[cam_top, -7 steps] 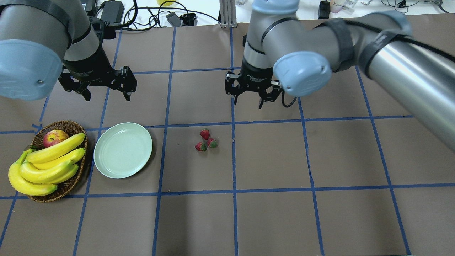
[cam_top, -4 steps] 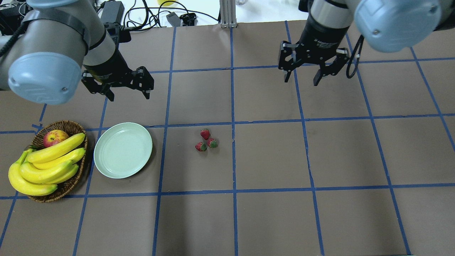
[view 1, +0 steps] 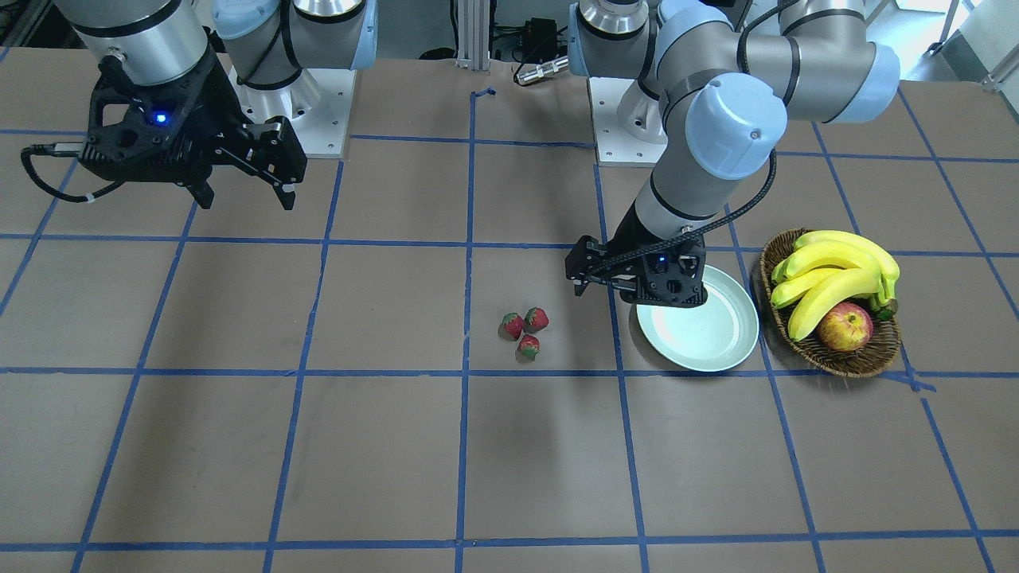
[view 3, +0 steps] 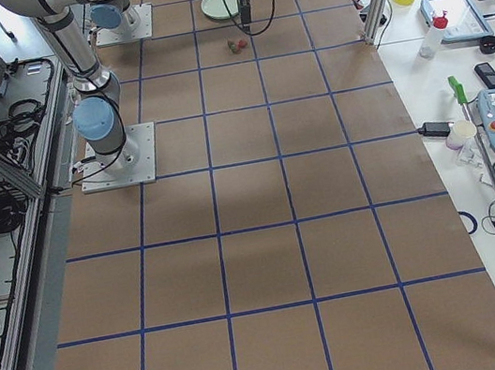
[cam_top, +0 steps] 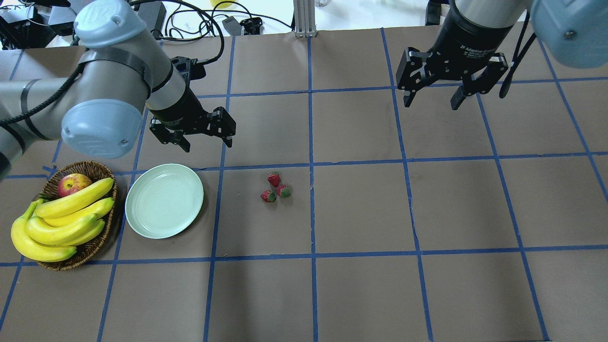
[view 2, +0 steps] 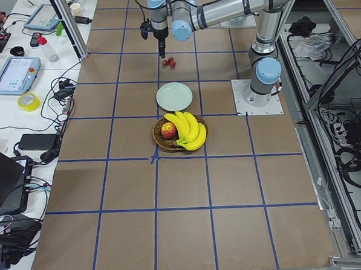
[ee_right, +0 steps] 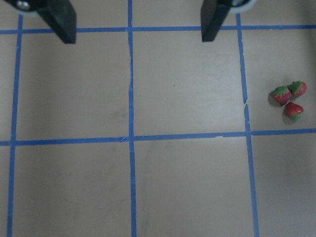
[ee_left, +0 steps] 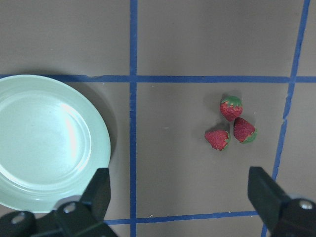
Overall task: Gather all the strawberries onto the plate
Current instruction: 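Lower the open left gripper over the strawberry cluster and grasp one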
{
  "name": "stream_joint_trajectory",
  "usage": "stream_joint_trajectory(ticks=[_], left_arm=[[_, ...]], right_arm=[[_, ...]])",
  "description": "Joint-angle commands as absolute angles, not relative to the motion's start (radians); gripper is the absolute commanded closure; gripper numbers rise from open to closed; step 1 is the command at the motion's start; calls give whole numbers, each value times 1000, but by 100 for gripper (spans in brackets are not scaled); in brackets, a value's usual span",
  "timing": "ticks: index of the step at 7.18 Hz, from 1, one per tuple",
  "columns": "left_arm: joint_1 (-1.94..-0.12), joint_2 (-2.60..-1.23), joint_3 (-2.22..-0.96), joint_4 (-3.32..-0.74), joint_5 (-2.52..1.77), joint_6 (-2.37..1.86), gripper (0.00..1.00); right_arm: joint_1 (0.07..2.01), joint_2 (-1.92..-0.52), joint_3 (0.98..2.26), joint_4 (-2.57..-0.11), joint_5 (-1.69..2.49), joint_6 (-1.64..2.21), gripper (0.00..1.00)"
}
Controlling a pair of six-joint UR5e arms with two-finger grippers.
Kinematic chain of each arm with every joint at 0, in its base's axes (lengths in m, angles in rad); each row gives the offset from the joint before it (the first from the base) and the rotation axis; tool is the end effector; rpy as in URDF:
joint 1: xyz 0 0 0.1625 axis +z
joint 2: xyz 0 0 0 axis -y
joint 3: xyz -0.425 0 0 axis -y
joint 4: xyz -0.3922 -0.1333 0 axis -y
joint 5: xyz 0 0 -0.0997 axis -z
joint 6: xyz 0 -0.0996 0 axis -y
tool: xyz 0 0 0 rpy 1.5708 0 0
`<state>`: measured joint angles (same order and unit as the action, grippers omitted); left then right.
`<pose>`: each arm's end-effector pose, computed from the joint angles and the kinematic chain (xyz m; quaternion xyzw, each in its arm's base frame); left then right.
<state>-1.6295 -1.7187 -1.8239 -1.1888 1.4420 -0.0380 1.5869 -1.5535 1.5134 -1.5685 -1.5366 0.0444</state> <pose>-0.1764 -0.5121 0.3291 -0.0097 -0.9978 -0.0126 0.0638 0.1448 -0.5004 0.5075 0.0138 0.9996 -0.0184 0.0177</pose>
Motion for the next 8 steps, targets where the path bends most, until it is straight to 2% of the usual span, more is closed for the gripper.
stream_joint_trajectory(ticks=[1,8], left_arm=[[-1690,-1761,-1903,-1148,1436,-34,0],[-1701,-1913,-1973,-925,1427,167,2]], right_arm=[[1585,-1552,1517,-1634,-1560,43,0],[1588,-1552,1519,-1637,-1559,63,0]])
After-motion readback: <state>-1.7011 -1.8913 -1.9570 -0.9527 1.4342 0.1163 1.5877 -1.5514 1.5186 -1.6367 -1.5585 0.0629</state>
